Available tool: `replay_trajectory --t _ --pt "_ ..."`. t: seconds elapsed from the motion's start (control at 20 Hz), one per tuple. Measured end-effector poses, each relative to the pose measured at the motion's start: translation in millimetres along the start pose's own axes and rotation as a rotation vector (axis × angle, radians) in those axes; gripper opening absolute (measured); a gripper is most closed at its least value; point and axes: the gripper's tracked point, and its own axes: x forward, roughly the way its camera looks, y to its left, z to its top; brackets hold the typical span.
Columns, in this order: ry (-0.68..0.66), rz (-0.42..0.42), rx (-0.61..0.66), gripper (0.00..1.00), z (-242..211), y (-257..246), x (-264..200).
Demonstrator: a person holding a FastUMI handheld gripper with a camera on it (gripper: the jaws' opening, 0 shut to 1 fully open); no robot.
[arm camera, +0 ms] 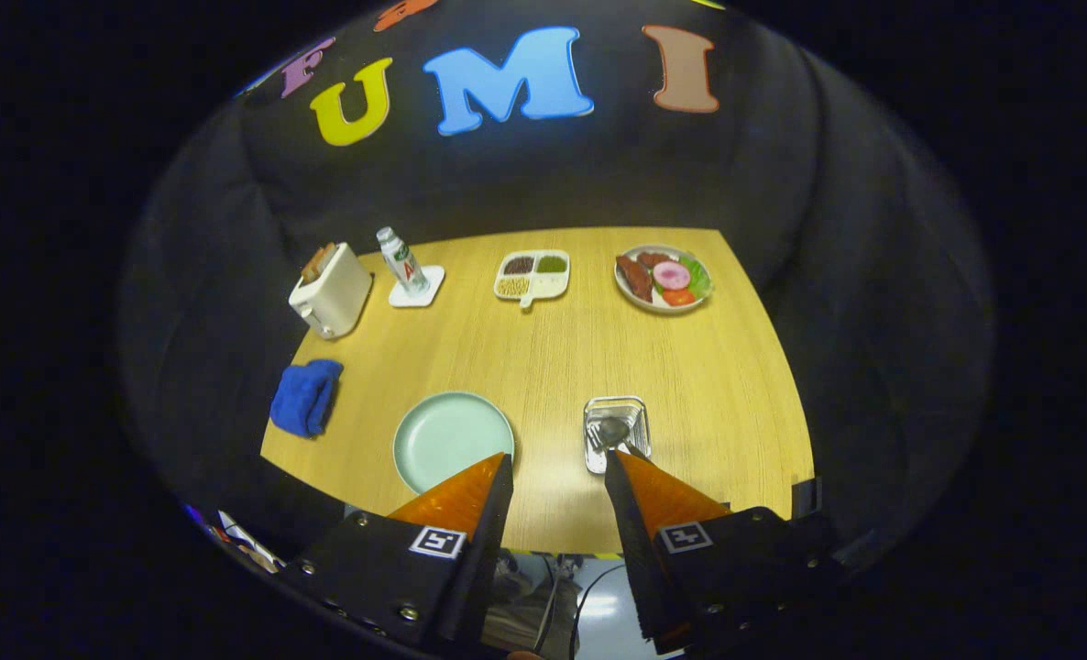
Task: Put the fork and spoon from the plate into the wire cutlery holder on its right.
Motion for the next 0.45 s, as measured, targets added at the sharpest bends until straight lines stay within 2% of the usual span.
replay_trajectory --t 0.25,0.35,0.45 --pt "-0.463 -0.113 -0.047 0.62 55.5 31.6 -52.1" --pt "-0.596 -0.147 -0.086 0.62 68.7 43.3 -72.9" --pt "-0.666 -0.160 -0.147 0.63 68.7 60.8 -86.7"
